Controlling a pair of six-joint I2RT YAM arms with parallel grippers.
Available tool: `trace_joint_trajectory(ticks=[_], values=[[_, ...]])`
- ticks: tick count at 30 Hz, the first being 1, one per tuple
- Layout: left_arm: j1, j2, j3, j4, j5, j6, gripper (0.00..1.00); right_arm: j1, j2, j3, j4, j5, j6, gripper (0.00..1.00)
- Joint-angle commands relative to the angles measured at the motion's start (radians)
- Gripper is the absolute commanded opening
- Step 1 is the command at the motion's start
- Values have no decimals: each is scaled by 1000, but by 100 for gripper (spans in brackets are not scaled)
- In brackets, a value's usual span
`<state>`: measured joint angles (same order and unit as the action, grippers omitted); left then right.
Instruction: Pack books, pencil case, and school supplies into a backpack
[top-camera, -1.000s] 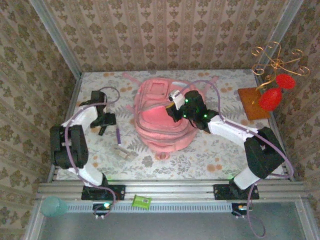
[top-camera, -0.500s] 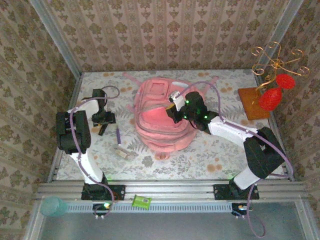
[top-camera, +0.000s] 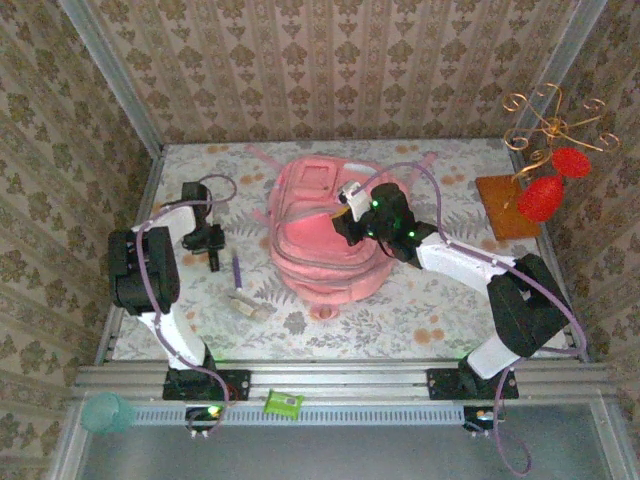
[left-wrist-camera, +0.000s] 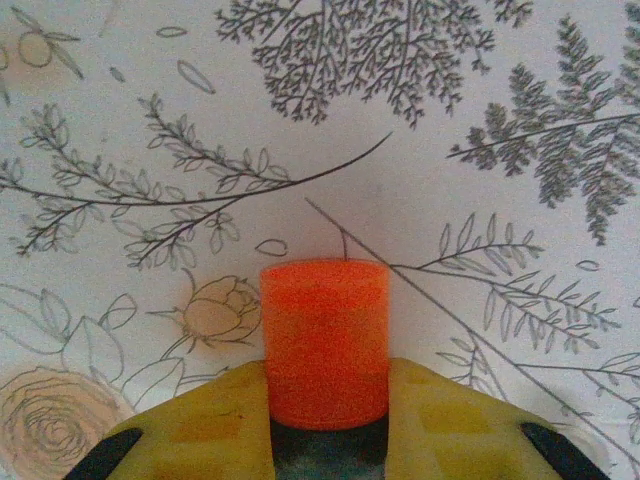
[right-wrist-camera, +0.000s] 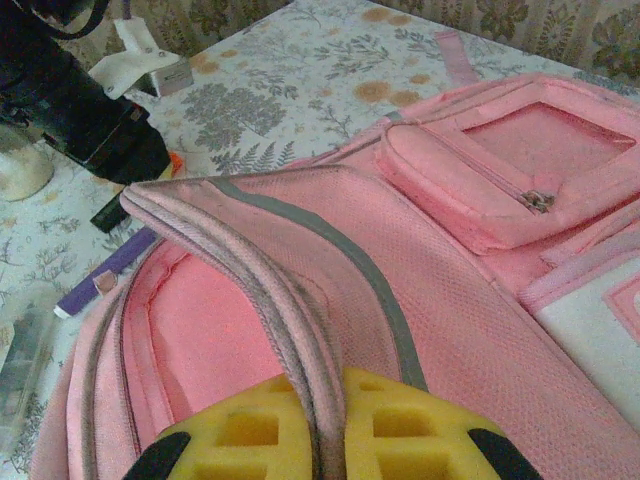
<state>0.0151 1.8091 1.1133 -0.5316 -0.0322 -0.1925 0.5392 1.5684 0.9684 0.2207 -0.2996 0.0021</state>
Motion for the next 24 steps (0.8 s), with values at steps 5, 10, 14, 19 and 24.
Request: trace_joint_trajectory(ticks=[5, 10, 14, 19, 24], values=[[2, -201, -63, 14, -123, -45, 18, -4, -17, 41, -32, 49, 114, 0], [-105, -481, -129, 56, -23, -160, 18, -4, -54, 46, -66, 47, 152, 0], [-310, -680, -221, 157, -31, -331, 19, 5, -70, 63, -65, 28, 232, 0], [-551, -809, -320, 305, -149, -566, 20, 45, -58, 114, -79, 105, 359, 0], [-665, -782, -384, 481, -199, -743, 20, 56, -36, 166, -104, 116, 446, 0]])
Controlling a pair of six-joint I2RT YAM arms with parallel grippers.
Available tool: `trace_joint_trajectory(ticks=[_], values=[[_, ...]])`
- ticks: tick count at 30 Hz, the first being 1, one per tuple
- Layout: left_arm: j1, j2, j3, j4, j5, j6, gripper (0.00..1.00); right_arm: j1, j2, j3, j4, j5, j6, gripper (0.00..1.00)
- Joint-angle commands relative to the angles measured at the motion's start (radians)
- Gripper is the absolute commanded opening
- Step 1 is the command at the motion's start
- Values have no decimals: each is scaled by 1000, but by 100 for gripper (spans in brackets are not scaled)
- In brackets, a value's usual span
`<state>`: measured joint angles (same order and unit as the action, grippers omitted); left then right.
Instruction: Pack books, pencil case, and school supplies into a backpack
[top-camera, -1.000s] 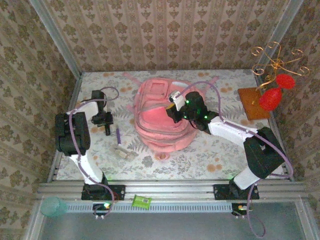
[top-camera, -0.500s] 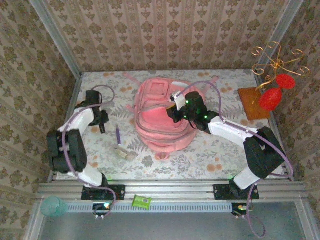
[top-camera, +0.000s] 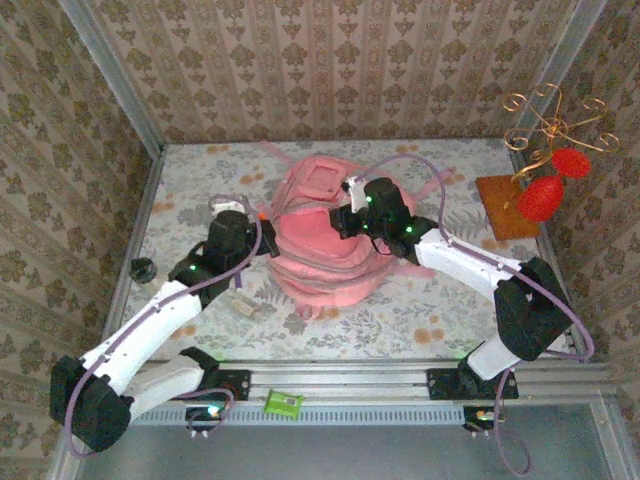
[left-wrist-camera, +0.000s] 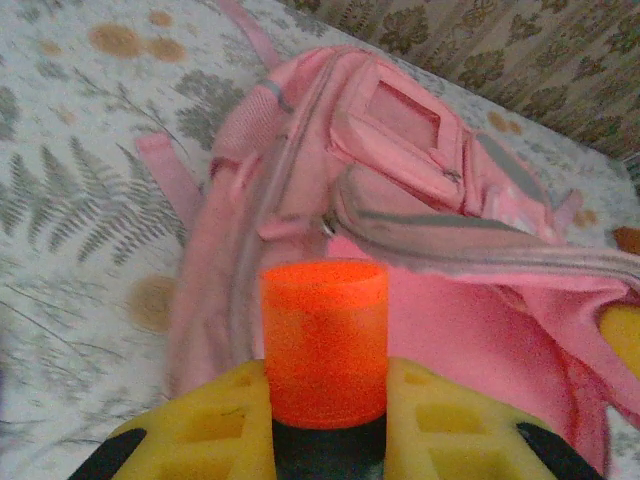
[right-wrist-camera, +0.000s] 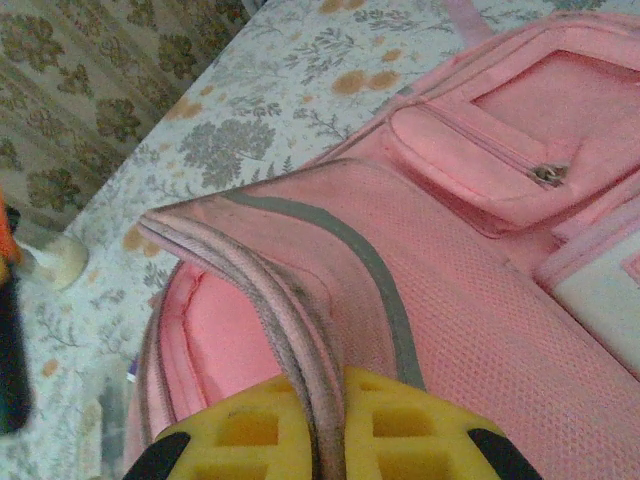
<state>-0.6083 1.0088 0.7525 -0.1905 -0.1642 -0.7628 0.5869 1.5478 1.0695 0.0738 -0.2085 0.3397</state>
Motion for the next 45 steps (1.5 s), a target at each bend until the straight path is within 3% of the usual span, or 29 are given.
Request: trace_joint_trajectory(ticks=[1, 14, 19, 22, 27, 35, 39, 45], values=[[-52, 42, -23, 186, -55, -187, 20, 12, -14, 70, 41, 24, 123, 0], [-103, 331, 60, 430, -64, -410, 20, 10, 11, 109, 44, -23, 147, 0], [-148, 381, 77, 443, -138, -438, 35, 2, 36, 133, 59, -52, 168, 0], [-148, 400, 77, 444, -116, -435, 43, -4, 44, 135, 73, -55, 179, 0], [-142, 397, 110, 362, -47, -340, 60, -15, 52, 141, 74, -79, 179, 0], [-121, 232, 149, 95, 35, -56, 66, -41, 62, 107, 75, -93, 159, 0], [-54, 75, 94, -180, -5, 32, 66, -62, 64, 72, 78, -110, 150, 0], [283, -23, -43, -460, 65, 135, 69, -80, 74, 50, 108, -125, 150, 0]])
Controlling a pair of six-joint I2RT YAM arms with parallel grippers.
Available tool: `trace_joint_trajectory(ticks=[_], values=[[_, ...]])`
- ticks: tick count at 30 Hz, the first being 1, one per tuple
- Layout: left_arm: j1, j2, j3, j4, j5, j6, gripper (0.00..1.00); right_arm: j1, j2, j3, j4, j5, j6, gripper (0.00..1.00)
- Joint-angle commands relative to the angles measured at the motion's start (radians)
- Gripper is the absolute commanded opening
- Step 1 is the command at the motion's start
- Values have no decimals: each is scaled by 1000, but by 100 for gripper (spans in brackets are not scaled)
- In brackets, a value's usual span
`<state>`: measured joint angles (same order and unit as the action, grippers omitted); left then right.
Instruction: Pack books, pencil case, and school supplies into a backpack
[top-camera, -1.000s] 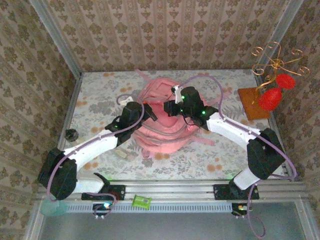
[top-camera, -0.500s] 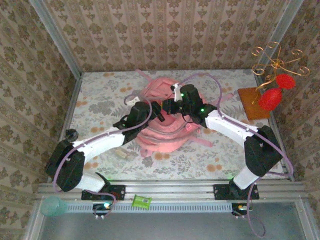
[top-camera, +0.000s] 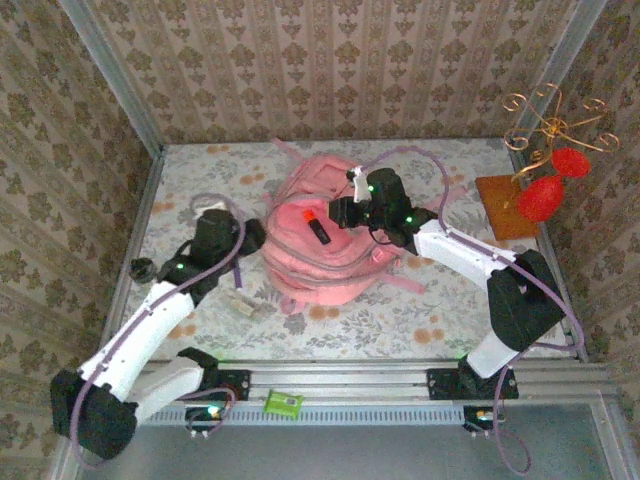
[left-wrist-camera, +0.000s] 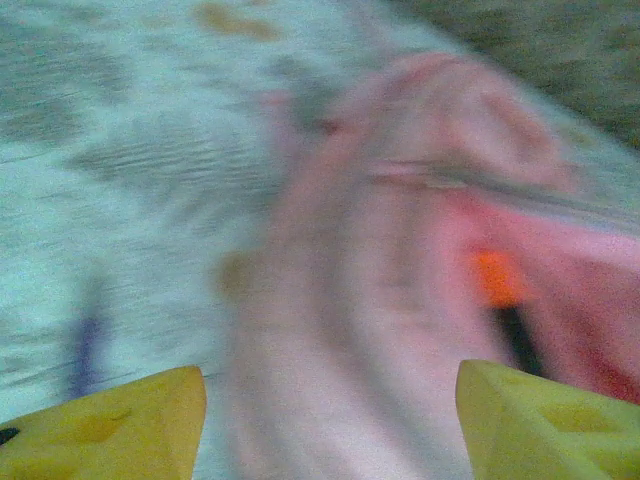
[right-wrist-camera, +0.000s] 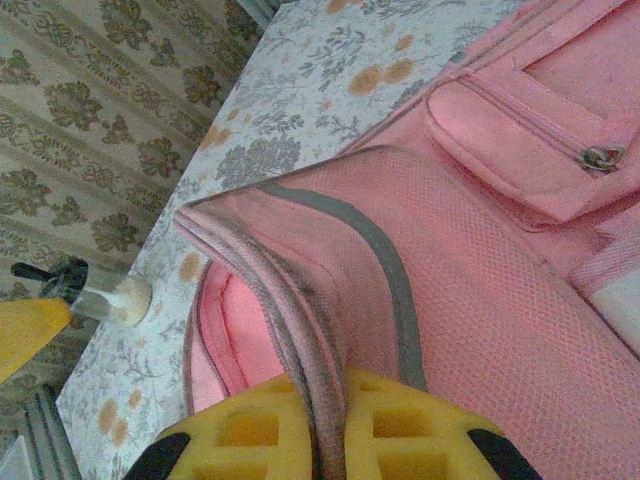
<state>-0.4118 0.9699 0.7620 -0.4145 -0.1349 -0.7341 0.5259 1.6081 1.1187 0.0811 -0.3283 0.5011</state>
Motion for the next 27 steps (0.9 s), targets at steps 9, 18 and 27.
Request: trace_joint_trajectory(ticks=[9, 18, 27], values=[[159, 320, -2, -134, 92, 221, 69, -47, 33, -18, 145, -39, 8, 0], [161, 596, 72, -53, 66, 269, 52, -60, 45, -20, 181, -76, 34, 0], [174, 645, 61, 1, 76, 279, 23, -72, 41, -38, 193, -82, 41, 0]])
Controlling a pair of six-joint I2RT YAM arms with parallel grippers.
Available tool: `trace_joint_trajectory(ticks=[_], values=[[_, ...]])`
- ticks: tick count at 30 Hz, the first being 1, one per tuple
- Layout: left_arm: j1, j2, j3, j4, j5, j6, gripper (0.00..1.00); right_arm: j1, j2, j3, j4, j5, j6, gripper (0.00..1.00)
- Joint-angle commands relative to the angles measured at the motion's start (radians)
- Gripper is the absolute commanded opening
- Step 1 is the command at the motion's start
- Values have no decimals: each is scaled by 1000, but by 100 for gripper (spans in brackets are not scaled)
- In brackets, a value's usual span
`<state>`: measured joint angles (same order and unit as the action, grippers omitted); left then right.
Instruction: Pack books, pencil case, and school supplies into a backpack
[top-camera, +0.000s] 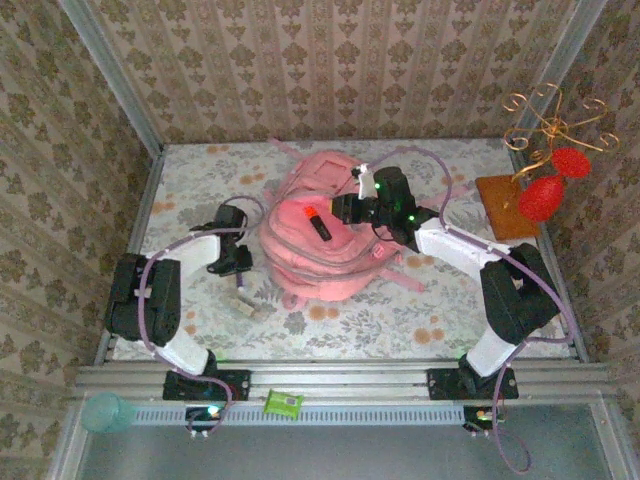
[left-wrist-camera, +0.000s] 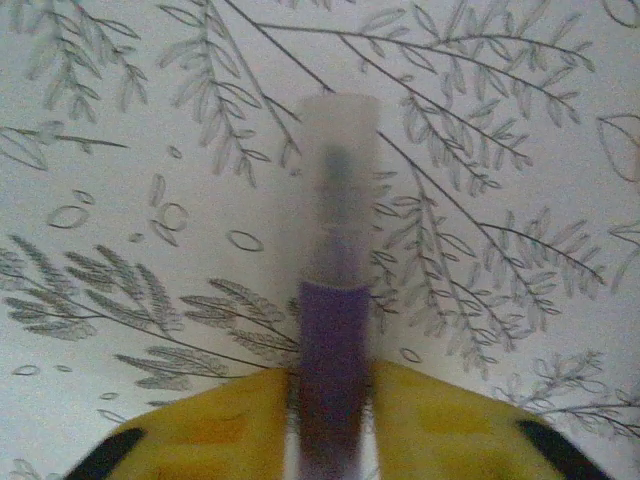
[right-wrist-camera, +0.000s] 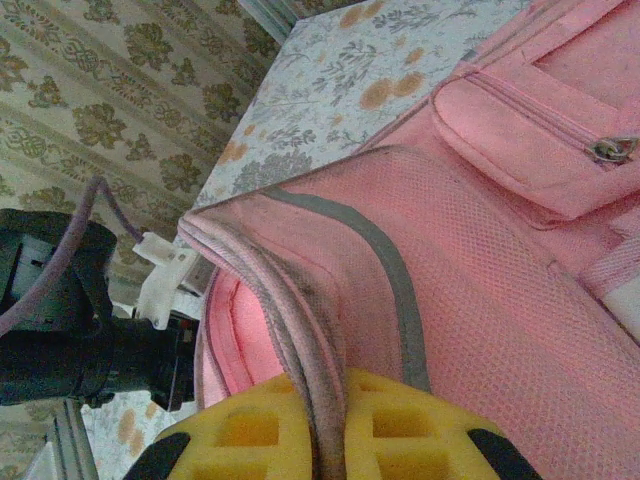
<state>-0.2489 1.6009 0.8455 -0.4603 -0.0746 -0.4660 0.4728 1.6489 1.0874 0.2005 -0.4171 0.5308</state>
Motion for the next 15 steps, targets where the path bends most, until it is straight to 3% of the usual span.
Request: trace_joint_trajectory(ticks=[1, 5, 10, 15], values=[[13, 7, -24, 50, 11, 12, 20, -20, -1, -7, 72, 7, 11, 0], [32, -57, -29, 80, 12, 9, 11, -19, 2, -10, 73, 5, 15, 0], [31, -255, -55, 134, 24, -64, 4, -20, 4, -12, 69, 7, 18, 0], [-109, -525, -69, 125, 21, -264, 5, -19, 3, -9, 48, 0, 9, 0]])
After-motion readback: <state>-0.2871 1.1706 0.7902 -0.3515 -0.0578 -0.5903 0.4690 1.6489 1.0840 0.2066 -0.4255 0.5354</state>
